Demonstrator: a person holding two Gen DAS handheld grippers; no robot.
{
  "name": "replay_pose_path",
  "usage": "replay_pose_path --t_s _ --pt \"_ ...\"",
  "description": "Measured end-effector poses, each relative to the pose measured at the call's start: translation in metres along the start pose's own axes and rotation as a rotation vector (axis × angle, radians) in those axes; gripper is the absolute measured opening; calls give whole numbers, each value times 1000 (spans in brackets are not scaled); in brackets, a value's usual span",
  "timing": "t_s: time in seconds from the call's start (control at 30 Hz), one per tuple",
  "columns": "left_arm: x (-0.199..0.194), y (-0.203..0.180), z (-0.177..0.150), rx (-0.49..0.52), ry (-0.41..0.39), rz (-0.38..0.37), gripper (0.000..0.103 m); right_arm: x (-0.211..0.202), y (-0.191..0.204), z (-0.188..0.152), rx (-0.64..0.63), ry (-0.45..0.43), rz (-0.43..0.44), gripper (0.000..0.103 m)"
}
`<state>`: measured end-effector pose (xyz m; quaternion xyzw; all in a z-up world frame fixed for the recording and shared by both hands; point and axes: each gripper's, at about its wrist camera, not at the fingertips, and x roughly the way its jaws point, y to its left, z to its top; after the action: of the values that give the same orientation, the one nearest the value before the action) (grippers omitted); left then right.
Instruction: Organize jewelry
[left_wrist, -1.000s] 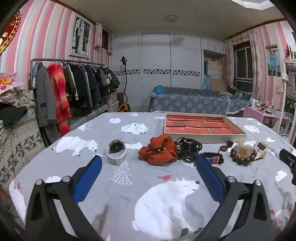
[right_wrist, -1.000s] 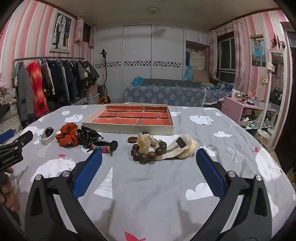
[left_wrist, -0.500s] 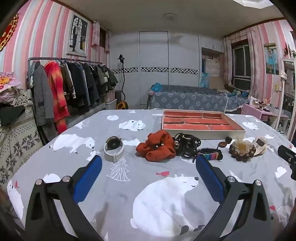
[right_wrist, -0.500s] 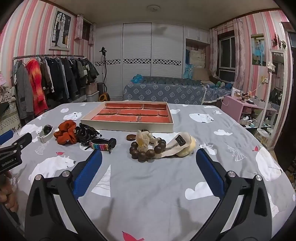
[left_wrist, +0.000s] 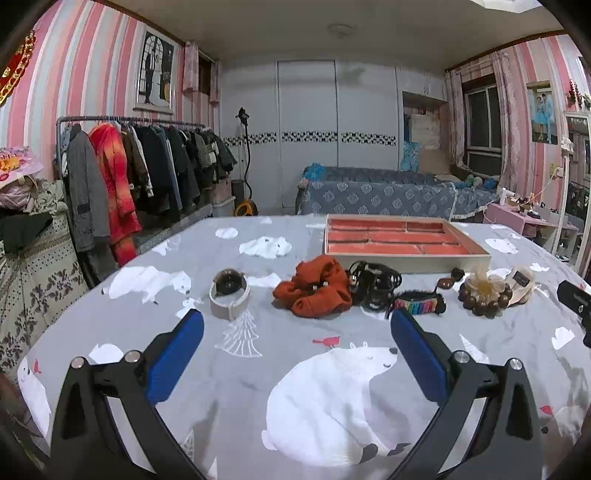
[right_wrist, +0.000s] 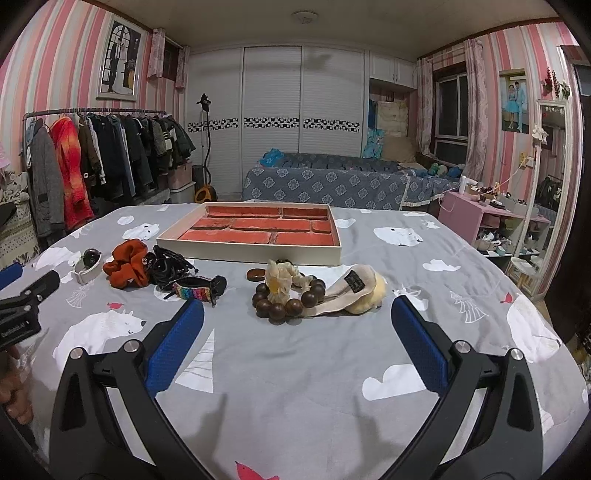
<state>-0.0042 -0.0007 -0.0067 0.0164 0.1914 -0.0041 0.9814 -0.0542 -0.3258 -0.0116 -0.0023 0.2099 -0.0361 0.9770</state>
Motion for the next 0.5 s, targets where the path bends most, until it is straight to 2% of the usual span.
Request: replay_pose_path --t_s 0.33,0.5 --pt "7 -4 9 -10 -3 -10 99 7 -5 3 -4 3 0 99" --pt "13 -7 8 2 30 -25 99 12 -5 5 -2 2 -1 99"
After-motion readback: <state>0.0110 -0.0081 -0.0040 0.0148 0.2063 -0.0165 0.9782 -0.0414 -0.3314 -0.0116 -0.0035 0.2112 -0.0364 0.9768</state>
